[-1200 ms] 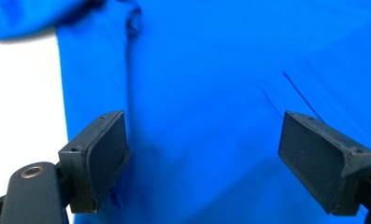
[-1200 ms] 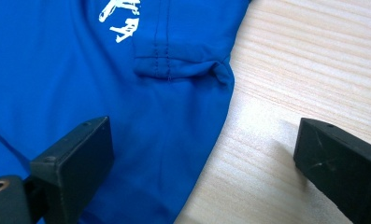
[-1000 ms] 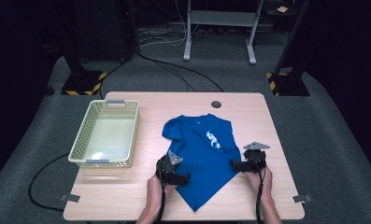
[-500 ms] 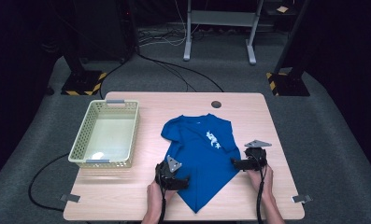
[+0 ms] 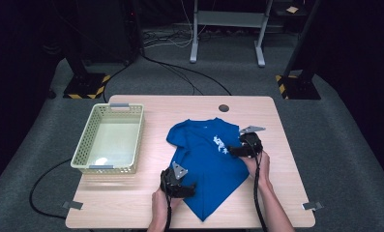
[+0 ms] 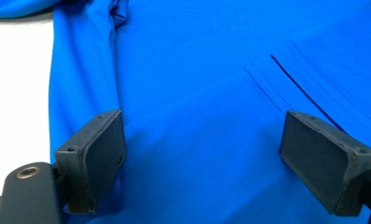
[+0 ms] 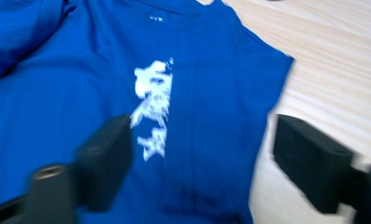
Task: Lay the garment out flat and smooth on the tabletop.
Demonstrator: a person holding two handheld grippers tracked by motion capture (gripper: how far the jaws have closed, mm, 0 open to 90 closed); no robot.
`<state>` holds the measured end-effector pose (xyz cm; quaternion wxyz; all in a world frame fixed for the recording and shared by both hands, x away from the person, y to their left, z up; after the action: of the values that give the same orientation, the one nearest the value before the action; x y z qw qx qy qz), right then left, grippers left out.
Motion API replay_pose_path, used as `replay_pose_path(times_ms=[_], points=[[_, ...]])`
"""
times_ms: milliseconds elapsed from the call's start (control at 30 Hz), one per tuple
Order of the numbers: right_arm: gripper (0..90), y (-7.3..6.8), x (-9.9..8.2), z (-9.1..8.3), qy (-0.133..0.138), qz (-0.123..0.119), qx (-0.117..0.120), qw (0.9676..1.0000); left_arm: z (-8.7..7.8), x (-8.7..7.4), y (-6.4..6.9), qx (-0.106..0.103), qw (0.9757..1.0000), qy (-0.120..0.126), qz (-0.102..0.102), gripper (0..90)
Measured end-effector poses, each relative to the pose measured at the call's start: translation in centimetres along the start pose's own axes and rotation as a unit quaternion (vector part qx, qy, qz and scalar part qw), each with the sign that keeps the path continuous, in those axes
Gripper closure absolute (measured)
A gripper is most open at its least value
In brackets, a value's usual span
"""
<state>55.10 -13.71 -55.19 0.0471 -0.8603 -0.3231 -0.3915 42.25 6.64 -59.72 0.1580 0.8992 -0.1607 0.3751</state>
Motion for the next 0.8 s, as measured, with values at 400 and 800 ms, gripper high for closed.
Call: replay_pose_path(times_ms=[400,800], points=[[55.2,-0.9,0.0,3.7,-0.058,-0.009,0.01,0.9982,0.0,0.0,0.0,-0.001,1.0,0.0,-0.001,13.9],[77.1,-0.8,-0.4,4.1,-0.054,-0.002,0.01,0.9985,0.0,0.0,0.0,-0.002,1.0,0.001,-0.002,14.0]])
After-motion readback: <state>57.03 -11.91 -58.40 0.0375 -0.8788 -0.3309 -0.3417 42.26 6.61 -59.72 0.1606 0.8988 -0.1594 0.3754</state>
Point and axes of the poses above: each handheld gripper's, and its own axes: z roughly forward along the jaws, x roughly out of its top, y roughly to its right, the point moved 10 cm from there along z, roughly forward along the jaws, and after that the axes turned 13 degrees about -z, right-handed, at the moved point
